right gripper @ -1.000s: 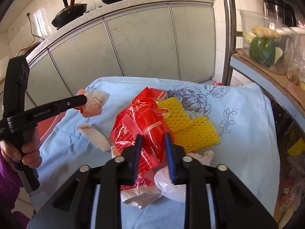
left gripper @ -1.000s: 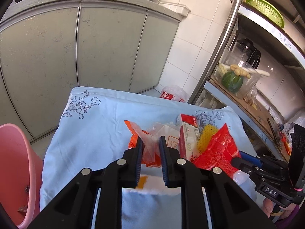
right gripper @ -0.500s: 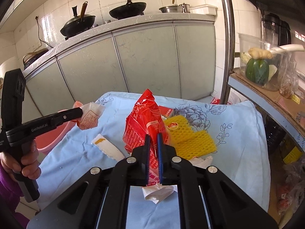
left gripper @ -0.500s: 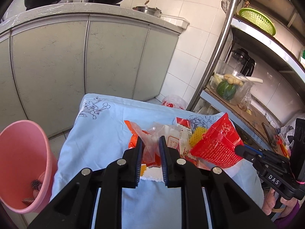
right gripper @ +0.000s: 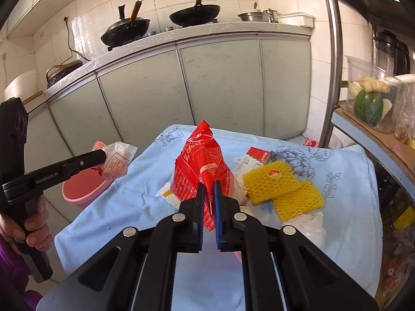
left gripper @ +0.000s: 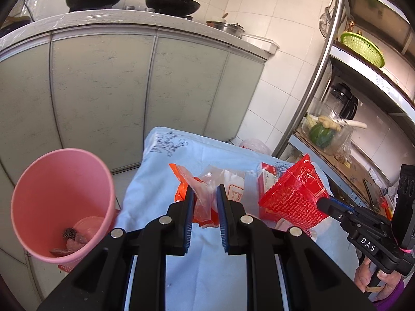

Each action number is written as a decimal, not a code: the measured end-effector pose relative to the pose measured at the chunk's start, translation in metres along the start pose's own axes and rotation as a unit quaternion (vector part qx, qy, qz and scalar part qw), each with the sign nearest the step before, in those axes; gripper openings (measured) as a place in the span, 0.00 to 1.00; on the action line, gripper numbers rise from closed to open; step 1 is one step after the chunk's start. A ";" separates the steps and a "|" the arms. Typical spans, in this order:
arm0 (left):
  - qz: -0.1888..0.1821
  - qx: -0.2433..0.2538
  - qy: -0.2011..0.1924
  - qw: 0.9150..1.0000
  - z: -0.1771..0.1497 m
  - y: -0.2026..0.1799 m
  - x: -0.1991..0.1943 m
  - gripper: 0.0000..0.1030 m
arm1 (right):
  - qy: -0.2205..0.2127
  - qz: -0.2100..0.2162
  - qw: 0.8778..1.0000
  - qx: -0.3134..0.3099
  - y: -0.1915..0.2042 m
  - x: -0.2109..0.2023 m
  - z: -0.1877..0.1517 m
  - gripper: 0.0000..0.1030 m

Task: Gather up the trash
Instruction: 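Carry the orange plastic bag and red snack bag with both tools over the pink bucket, then open both tools to drop the plastic bag and snack bag into the bucket, then move both open tools back over the remaining trash on the cloth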

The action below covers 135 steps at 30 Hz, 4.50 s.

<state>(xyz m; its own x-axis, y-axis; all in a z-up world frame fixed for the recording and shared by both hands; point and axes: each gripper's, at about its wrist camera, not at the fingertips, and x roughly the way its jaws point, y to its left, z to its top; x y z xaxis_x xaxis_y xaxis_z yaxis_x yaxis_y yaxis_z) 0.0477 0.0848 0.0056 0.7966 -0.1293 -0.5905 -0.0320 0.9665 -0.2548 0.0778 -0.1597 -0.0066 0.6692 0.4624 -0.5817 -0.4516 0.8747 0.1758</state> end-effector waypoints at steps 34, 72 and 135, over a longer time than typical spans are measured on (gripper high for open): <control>0.177 -0.053 -0.084 0.979 -0.015 0.083 -0.089 0.16 | 0.019 0.078 0.990 -0.117 0.145 0.044 0.033 0.07; 0.258 -0.125 -0.022 0.958 -0.023 0.190 -0.025 0.17 | 0.102 0.123 0.969 -0.188 0.238 0.177 0.041 0.07; 0.221 -0.064 -0.022 0.973 -0.019 0.114 -0.055 0.43 | 0.054 0.047 0.988 -0.136 0.186 0.089 0.032 0.28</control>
<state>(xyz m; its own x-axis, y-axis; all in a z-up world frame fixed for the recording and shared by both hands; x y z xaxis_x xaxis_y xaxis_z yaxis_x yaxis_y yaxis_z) -0.0117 0.1980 -0.0057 0.7125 0.3055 -0.6316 -0.4501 0.8896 -0.0774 0.0726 0.0486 -0.0005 0.5565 0.5083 -0.6572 -0.6608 0.7503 0.0207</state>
